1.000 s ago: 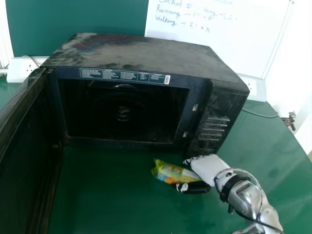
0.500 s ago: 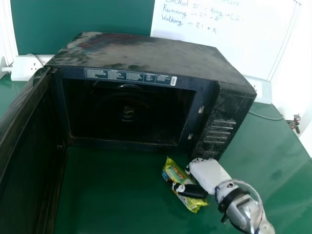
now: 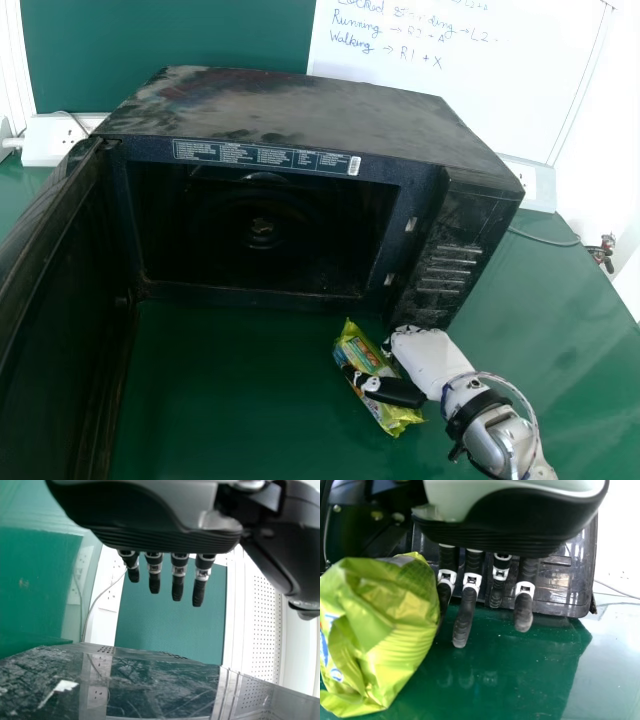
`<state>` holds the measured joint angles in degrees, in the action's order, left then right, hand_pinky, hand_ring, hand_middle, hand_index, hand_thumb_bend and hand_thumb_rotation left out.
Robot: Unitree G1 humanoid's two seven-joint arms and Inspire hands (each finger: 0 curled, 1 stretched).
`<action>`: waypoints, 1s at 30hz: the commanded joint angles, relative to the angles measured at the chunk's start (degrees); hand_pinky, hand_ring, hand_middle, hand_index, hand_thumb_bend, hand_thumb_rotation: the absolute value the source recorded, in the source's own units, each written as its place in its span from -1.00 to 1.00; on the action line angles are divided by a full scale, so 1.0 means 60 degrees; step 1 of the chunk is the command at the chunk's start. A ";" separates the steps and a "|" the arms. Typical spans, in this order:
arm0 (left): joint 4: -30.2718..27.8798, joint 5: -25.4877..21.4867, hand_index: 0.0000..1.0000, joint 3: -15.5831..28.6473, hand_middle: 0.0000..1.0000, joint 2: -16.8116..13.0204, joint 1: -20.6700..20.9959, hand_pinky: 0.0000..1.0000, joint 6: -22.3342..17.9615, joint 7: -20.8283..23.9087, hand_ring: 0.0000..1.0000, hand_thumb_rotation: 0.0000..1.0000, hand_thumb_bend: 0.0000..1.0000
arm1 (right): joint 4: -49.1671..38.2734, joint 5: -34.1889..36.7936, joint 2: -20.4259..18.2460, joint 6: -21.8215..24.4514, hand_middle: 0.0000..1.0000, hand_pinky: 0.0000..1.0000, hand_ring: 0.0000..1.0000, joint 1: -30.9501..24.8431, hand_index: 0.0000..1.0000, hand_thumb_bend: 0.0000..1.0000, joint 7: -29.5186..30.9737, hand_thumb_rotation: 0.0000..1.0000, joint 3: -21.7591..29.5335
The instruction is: Put biscuit inside oven
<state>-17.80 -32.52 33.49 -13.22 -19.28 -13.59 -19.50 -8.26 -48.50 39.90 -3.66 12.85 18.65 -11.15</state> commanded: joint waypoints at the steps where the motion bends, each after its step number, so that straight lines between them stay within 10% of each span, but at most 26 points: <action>1: -0.0066 -0.0029 0.57 -0.0004 0.59 0.0039 -0.0078 -0.03 0.0024 0.0019 0.36 0.41 1.00 | -0.0049 0.0184 -0.0053 0.0048 -0.22 -0.64 -0.20 -0.0049 -0.37 0.11 0.0019 -1.00 0.0116; 14: -0.0041 -0.0142 0.58 -0.0017 0.48 0.0090 0.0014 0.07 0.0041 0.0055 0.35 0.39 1.00 | 0.0722 0.5127 -0.0984 -0.0805 -0.18 -0.62 -0.11 0.0255 -0.35 -0.04 0.0693 -1.00 0.1377; 30: 0.0118 -0.0172 0.65 0.0031 0.66 -0.0025 0.0118 0.02 0.0115 0.0019 0.49 0.42 0.87 | -0.0990 1.0766 -0.2112 0.2592 -0.17 -0.62 -0.11 0.0037 -0.34 -0.03 0.2367 -1.00 0.2693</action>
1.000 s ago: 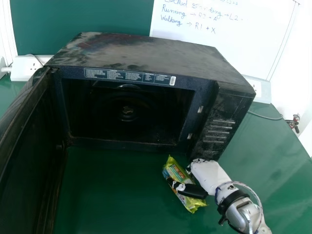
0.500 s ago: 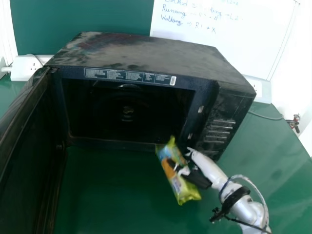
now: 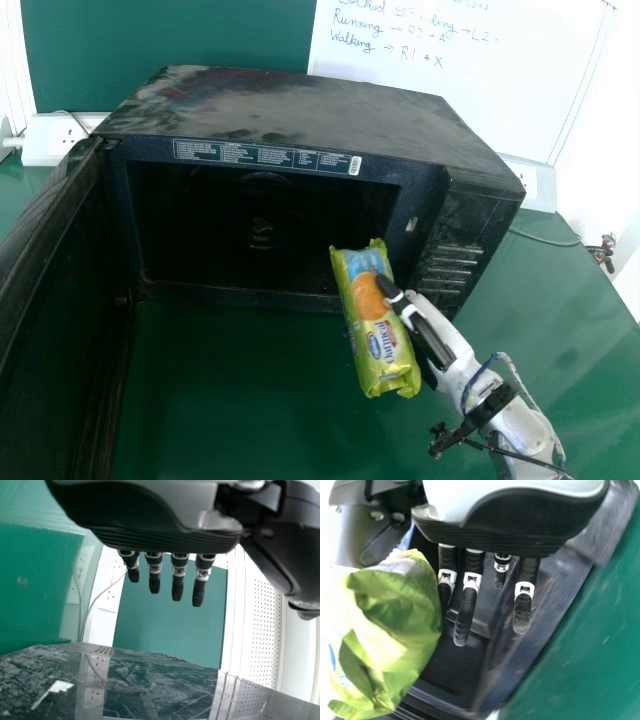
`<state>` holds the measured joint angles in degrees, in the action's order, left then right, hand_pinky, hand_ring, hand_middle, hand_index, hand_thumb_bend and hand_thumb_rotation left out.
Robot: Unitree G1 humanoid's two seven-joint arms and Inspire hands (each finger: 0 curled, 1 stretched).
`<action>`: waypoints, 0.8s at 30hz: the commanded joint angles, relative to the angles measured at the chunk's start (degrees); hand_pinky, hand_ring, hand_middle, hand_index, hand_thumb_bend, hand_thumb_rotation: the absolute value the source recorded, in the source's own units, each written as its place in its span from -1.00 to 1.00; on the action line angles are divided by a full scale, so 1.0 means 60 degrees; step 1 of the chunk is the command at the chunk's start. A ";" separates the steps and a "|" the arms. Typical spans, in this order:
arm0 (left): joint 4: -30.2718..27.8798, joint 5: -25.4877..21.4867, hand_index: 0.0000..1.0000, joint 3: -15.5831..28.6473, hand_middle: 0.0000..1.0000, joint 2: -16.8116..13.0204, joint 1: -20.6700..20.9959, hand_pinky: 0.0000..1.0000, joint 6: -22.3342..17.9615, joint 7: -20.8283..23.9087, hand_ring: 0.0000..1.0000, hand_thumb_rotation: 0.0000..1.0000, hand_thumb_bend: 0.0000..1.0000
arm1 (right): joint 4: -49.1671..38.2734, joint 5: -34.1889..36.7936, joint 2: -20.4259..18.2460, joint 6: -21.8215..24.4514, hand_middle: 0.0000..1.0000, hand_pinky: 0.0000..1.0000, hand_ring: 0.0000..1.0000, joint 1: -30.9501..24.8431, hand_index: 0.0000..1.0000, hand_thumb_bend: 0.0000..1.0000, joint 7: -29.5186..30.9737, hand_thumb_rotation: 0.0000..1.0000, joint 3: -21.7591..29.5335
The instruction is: Put biscuit inside oven
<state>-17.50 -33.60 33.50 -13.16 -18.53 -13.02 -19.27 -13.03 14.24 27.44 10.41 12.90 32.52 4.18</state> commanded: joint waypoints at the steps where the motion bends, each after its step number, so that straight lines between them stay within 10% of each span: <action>1: 0.0072 0.0027 0.66 0.0028 0.66 -0.0037 -0.0004 0.03 0.0014 -0.0014 0.48 0.41 0.88 | -0.0234 0.0466 -0.0042 0.0436 -0.18 -0.62 -0.11 0.0064 -0.34 -0.03 0.0089 -1.00 0.0155; 24: 0.0098 0.0061 0.63 0.0013 0.64 0.0023 -0.0001 -0.03 -0.0041 -0.0068 0.49 0.46 0.87 | -0.0084 -0.0081 -0.0759 0.1758 -0.16 -0.60 -0.11 0.1866 -0.34 -0.03 -0.0296 -1.00 -0.1210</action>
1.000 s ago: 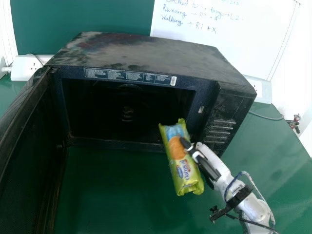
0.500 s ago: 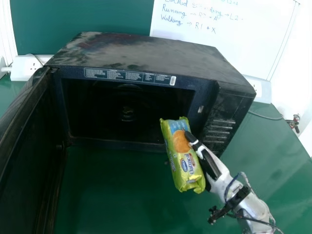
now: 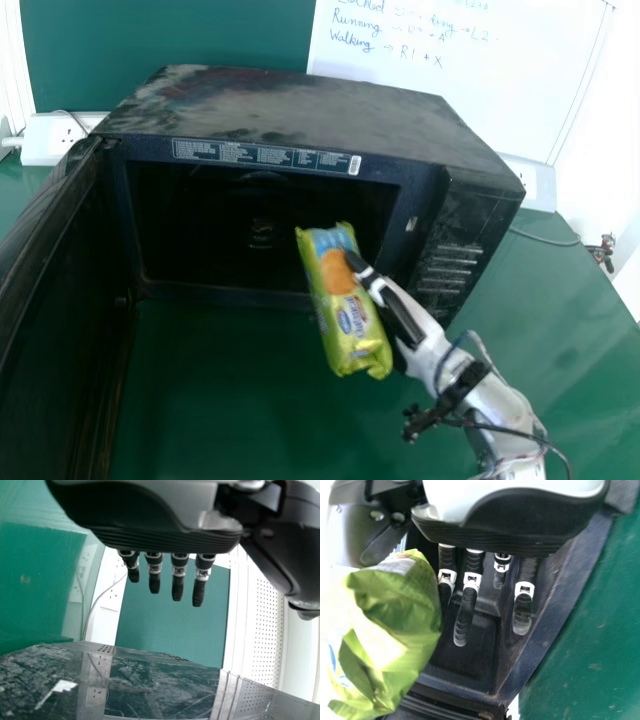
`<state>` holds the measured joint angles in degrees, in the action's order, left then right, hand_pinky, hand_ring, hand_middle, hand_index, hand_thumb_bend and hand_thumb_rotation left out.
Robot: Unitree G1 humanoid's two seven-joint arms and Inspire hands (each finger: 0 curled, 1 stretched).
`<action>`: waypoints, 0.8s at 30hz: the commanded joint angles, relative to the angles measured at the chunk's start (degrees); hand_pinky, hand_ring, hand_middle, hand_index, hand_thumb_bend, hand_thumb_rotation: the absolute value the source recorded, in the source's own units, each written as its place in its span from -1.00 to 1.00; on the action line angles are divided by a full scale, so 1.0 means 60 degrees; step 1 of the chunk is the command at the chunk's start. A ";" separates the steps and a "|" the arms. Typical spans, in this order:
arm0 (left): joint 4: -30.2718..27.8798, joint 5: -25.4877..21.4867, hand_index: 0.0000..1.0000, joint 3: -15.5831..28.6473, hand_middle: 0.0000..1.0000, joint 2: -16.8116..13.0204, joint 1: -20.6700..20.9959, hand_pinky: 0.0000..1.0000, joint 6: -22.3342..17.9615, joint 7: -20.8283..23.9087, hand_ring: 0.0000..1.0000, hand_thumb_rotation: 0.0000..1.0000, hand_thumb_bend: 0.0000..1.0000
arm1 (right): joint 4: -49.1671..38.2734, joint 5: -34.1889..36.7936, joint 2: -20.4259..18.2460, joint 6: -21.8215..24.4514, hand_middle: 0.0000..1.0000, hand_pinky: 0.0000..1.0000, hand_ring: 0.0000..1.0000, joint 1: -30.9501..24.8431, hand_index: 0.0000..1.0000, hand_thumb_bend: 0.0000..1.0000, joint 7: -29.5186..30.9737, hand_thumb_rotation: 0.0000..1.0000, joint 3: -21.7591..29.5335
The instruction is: Put biscuit inside oven
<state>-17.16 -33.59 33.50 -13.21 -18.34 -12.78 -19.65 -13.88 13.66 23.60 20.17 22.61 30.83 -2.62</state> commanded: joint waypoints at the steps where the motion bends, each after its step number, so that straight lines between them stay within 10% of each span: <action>1: 0.0043 0.0028 0.65 0.0015 0.64 0.0028 -0.0039 0.01 -0.0069 -0.0024 0.52 0.43 0.87 | 0.0114 0.0062 -0.0185 0.0248 -0.16 -0.60 -0.11 0.0378 -0.34 -0.02 -0.0005 -1.00 -0.0122; 24: -0.0052 0.0024 0.72 -0.0037 0.76 0.0023 -0.0114 0.50 -0.0010 0.0009 0.67 0.36 0.66 | 0.2831 -0.1159 -0.1418 0.0418 -0.18 -0.63 -0.11 0.3206 -0.35 -0.02 -0.0392 -1.00 -0.1100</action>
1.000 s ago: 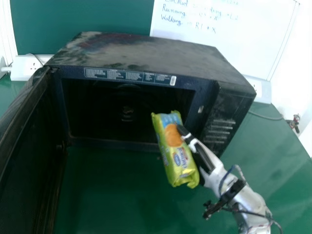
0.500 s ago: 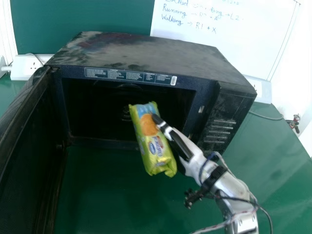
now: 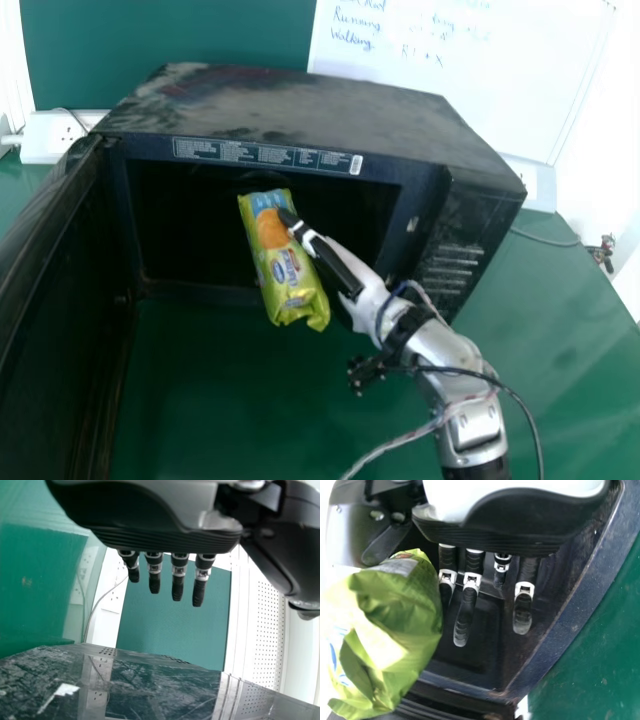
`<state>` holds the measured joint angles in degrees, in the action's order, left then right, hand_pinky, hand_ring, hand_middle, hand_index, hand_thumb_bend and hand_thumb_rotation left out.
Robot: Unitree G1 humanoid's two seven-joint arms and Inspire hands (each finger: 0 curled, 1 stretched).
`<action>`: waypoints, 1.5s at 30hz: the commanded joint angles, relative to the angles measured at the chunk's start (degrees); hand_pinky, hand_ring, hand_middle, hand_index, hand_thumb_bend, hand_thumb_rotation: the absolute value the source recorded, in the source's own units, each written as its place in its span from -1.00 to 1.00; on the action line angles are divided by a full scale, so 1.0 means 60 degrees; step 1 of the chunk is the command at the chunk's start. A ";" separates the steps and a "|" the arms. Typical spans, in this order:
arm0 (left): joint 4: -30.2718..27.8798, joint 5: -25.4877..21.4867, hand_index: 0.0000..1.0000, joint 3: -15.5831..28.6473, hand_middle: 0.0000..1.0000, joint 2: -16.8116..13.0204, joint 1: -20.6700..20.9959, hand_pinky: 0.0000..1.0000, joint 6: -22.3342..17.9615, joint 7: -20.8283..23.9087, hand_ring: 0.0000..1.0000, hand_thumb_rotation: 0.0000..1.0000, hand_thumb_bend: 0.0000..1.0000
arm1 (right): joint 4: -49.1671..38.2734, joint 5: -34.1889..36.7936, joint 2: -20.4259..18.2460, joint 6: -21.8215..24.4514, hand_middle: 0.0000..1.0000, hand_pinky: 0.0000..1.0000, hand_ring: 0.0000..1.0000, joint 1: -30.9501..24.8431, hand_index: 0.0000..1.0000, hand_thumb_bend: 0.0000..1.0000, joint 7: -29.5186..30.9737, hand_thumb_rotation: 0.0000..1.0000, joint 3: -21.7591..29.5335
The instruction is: Put biscuit inside oven
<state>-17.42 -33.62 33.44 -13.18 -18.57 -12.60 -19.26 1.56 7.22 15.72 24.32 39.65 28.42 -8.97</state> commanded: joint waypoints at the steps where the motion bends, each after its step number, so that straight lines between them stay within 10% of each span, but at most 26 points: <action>1: -0.0012 0.0032 0.73 -0.0028 0.76 0.0024 -0.0081 0.52 -0.0036 -0.0059 0.68 0.35 0.63 | 0.0541 -0.0157 -0.0161 -0.0355 -0.18 -0.63 -0.11 0.0542 -0.35 -0.02 0.0021 -1.00 -0.0062; 31: -0.0197 0.0090 0.73 -0.0057 0.80 0.0054 -0.0211 0.71 0.0079 -0.0031 0.79 0.36 0.62 | 1.0109 -0.3302 -0.1252 -0.4611 -0.19 -0.65 -0.11 0.5412 -0.36 -0.02 -0.2412 -1.00 -0.0396; 45: -0.0250 0.0111 0.64 -0.0067 0.55 0.0120 -0.0231 0.17 0.0043 -0.0006 0.43 0.52 0.70 | 1.1224 -0.6053 -0.1159 -0.6006 -0.19 -0.63 -0.11 0.5618 -0.35 -0.02 -0.4880 -1.00 -0.2079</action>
<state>-17.98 -32.80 33.20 -12.84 -19.32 -12.28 -19.35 68.56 -28.32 8.54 -10.52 71.70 0.83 -20.66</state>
